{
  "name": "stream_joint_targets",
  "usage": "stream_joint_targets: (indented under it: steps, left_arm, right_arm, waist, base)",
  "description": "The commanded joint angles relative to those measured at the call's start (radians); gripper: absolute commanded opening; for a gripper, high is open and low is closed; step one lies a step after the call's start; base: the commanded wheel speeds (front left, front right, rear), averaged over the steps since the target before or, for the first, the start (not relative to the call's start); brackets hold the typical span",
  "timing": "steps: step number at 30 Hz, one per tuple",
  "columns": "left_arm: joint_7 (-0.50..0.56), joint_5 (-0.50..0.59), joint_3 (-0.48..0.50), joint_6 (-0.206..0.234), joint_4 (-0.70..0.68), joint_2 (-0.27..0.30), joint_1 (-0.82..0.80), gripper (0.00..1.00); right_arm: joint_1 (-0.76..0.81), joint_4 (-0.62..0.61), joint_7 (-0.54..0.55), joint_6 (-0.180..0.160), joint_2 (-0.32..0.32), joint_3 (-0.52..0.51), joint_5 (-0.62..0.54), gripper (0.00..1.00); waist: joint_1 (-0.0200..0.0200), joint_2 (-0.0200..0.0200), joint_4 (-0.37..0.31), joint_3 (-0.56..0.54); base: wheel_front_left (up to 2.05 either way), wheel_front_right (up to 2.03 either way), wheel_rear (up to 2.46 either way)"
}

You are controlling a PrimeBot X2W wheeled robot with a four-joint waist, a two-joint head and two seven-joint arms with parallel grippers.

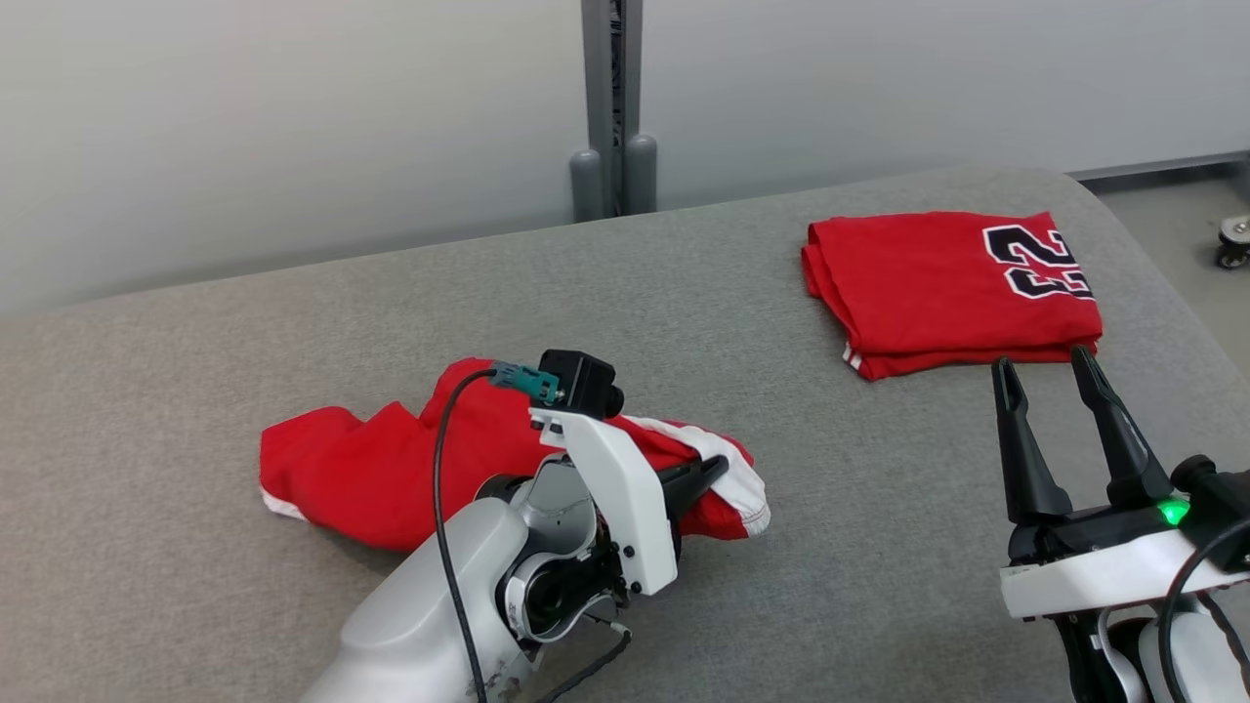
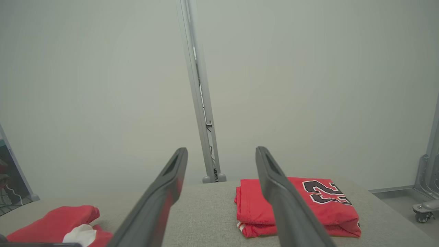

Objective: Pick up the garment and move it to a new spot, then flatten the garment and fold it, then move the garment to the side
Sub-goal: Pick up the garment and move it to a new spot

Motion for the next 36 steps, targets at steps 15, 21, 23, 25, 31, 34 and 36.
stream_joint_targets:
  steps: [15,21,23,25,31,34,36]
  left_arm:
    - [-0.241,-0.282,-0.353,0.035,0.134,0.004,-0.222,0.0]
    - [-0.301,-0.359,-0.44,0.03,0.173,0.004,-0.26,1.0]
    - [-0.311,-0.379,-0.459,0.021,0.181,0.004,-0.272,1.0]
    - [-0.323,-0.394,-0.474,0.013,0.187,0.004,-0.281,1.0]
    - [-0.373,-0.406,-0.493,-0.002,0.198,0.003,-0.307,1.0]
    - [-0.412,-0.383,-0.499,-0.001,0.222,0.004,-0.326,1.0]
    - [-0.437,-0.367,-0.502,-0.002,0.246,0.004,-0.338,1.0]
  right_arm:
    - [-0.031,0.023,-0.004,0.001,-0.009,0.008,0.009,1.0]
    - [-0.028,0.026,-0.004,0.001,-0.008,-0.002,0.007,1.0]
    - [-0.02,0.026,-0.004,0.001,-0.009,-0.013,0.006,1.0]
    - [-0.017,0.027,-0.004,0.001,-0.011,-0.025,0.005,1.0]
    - [-0.005,0.022,-0.004,0.001,-0.019,-0.039,-0.002,1.0]
    - [0.004,0.017,-0.004,0.001,-0.019,-0.05,-0.005,1.0]
    - [0.015,0.013,-0.004,0.001,-0.02,-0.057,-0.009,1.0]
  waist:
    - [0.0,-0.0001,-0.143,0.032]
    - [0.0,-0.0001,-0.116,0.031]
    - [0.0,-0.0001,-0.1,0.032]
    - [0.0,-0.0001,-0.083,0.031]
    - [0.0,-0.0001,-0.034,0.016]
    - [0.0,-0.0001,-0.005,0.005]
    - [0.0,-0.0001,0.015,-0.002]
  base:
    - [0.0,0.0,0.0]
    - [0.0,0.0,0.0]
    - [0.0,0.0,0.0]
    - [0.0,0.0,0.0]
    - [0.0,0.0,0.0]
    - [0.0,0.0,0.0]
    - [0.0,0.0,0.0]
